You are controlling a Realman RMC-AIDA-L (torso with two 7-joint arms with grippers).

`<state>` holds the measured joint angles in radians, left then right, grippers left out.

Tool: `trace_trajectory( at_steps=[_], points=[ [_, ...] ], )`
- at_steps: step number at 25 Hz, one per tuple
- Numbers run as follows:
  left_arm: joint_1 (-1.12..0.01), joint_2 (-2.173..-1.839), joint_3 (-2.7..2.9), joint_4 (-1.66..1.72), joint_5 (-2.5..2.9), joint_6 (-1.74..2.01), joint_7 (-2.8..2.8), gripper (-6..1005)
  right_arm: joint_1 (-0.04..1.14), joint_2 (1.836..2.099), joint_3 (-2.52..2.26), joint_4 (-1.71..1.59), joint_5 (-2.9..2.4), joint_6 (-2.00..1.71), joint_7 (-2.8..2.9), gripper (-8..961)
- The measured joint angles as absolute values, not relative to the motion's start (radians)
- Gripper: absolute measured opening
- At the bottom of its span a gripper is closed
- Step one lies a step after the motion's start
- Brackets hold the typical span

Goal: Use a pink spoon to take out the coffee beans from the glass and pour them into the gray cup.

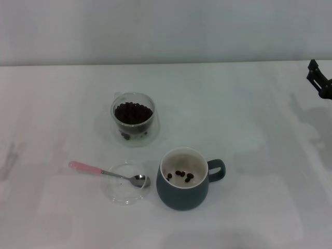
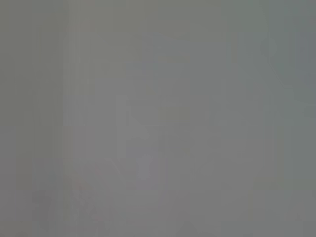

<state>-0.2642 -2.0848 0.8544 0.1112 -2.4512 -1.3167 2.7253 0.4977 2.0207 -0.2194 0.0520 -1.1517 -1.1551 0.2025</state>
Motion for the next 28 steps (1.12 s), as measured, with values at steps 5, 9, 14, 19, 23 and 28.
trace_trajectory(
  at_steps=[5,9,14,19,23,28],
  points=[
    [-0.29,-2.086,0.854,0.087,-2.523,-1.322,2.725,861,0.518,2.021,-0.219,0.04,-1.13,-1.12,0.202,861],
    [-0.306,-2.084,0.854,0.077,-2.563,-1.322,2.725,862,0.533,2.02,-0.219,0.038,-1.083,-1.116,0.202,861],
    [-0.313,-2.085,0.854,0.075,-2.629,-1.322,2.729,862,0.541,2.017,-0.219,0.016,-1.07,-1.111,0.202,861],
    [-0.317,-2.085,0.854,0.075,-2.673,-1.322,2.729,865,0.536,2.016,-0.219,0.007,-1.039,-1.107,0.203,861],
    [-0.325,-2.085,0.855,0.079,-2.679,-1.324,2.731,870,0.529,2.02,-0.219,0.018,-0.97,-1.101,0.204,861],
    [-0.337,-2.082,0.854,0.076,-2.681,-1.322,2.732,871,0.531,2.02,-0.22,0.022,-0.967,-1.087,0.205,861]
  ],
)
